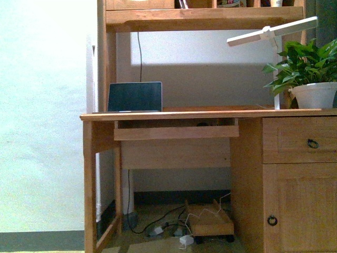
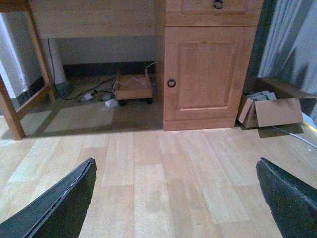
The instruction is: Place mouse
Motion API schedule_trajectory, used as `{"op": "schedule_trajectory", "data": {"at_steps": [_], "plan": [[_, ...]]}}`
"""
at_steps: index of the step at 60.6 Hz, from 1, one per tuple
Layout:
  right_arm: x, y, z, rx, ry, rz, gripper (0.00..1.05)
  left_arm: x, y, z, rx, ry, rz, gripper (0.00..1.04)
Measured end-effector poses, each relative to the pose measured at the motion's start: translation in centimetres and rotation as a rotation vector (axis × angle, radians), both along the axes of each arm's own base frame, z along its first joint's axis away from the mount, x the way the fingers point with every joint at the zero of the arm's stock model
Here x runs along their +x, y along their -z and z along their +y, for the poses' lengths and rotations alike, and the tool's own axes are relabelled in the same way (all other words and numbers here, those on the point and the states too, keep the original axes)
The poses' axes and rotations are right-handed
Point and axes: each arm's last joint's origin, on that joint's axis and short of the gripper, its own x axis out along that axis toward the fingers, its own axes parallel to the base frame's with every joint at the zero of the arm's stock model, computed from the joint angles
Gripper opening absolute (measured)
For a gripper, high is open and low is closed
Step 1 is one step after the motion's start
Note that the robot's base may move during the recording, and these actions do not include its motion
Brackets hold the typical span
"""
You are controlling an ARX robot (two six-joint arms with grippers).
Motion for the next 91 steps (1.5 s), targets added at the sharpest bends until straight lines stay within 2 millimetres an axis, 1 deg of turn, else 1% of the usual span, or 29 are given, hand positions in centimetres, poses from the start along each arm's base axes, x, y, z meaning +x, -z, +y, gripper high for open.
{"op": "schedule_trajectory", "data": {"at_steps": [91], "plan": [[0.0, 0.0, 0.0, 0.0, 0.0, 0.0, 0.97, 0.0, 0.0, 0.0, 0.0, 0.0, 0.0, 0.97]]}}
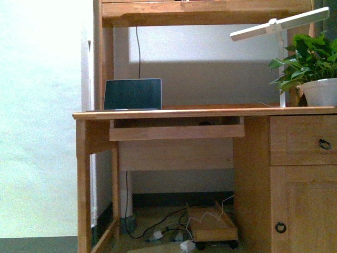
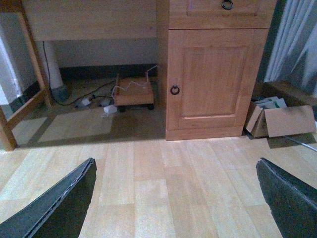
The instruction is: Place mouse
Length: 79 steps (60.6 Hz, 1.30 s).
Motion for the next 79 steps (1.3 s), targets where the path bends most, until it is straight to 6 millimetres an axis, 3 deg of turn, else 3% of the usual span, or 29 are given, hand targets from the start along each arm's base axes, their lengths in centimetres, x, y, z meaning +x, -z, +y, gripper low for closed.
{"op": "schedule_trajectory", "data": {"at_steps": [79], "plan": [[0.0, 0.0, 0.0, 0.0, 0.0, 0.0, 0.97, 0.0, 0.0, 0.0, 0.0, 0.0, 0.0, 0.97]]}}
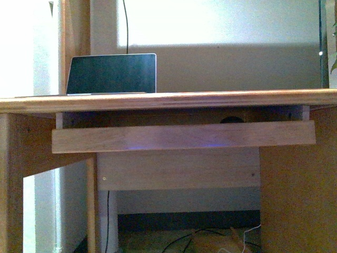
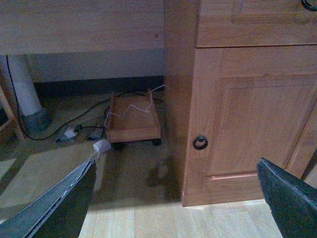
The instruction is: Place mouse
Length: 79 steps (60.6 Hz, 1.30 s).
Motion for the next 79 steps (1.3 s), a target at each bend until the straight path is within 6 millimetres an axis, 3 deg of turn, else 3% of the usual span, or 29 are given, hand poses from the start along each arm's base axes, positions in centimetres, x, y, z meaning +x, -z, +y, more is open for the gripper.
{"op": "schedule_trajectory", "data": {"at_steps": [54, 58, 63, 67, 72, 79], "plan": [[0.0, 0.0, 0.0, 0.0, 0.0, 0.0, 0.97, 0.0, 0.0, 0.0, 0.0, 0.0, -0.001, 0.97], [0.0, 0.0, 0.0, 0.0, 0.0, 0.0, 0.97, 0.1, 0.0, -0.1, -0.048, 0.065, 0.128, 0.97], [0.0, 0.0, 0.0, 0.0, 0.0, 0.0, 0.97, 1.2, -0.2, 0.3, -0.067, 0.124, 0.239, 0.97], [0.0, 0.0, 0.0, 0.0, 0.0, 0.0, 0.97, 2.9, -1.5, 0.8, -0.007, 0.165, 0.237, 0.97], [0.0, 0.0, 0.0, 0.0, 0.0, 0.0, 0.97, 6.1, -2.0, 1.3, 0.212, 0.214, 0.192, 0.97], [0.0, 0.0, 0.0, 0.0, 0.0, 0.0, 0.97, 9.7, -0.3, 1.8, 0.575, 0.256, 0.138, 0.97]]}}
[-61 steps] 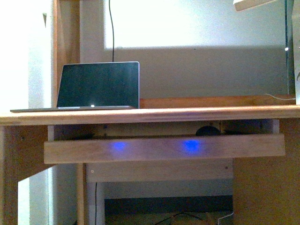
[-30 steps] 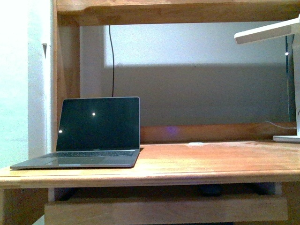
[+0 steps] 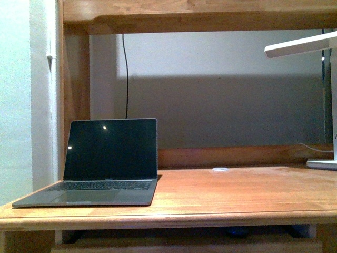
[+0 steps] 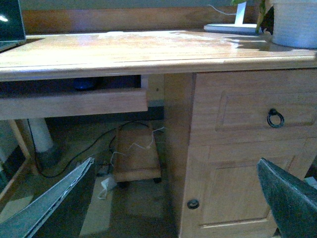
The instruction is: Place mouse
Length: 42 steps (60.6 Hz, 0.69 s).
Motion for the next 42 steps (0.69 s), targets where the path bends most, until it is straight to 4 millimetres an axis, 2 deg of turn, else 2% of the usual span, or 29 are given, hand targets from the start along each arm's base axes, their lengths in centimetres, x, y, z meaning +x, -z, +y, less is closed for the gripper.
{"op": "schedule_trajectory", "data": {"at_steps": [10, 12, 16, 34, 42], "plan": [[0.0, 0.0, 0.0, 0.0, 0.0, 0.0, 0.97, 5.5, 3.3, 0.8, 0.5, 0.137, -0.155, 0.97], [0.0, 0.0, 0.0, 0.0, 0.0, 0.0, 0.97, 7.3, 4.7, 1.0, 0.617, 0.17, -0.18, 0.97], [0.0, 0.0, 0.0, 0.0, 0.0, 0.0, 0.97, 9.5, 6.1, 0.9, 0.722, 0.209, -0.199, 0.97], [0.0, 0.0, 0.0, 0.0, 0.0, 0.0, 0.97, 16.9, 6.9, 0.4, 0.862, 0.273, -0.337, 0.97], [0.0, 0.0, 0.0, 0.0, 0.0, 0.0, 0.97, 19.3, 6.8, 0.2, 0.874, 0.289, -0.345, 0.97]]}}
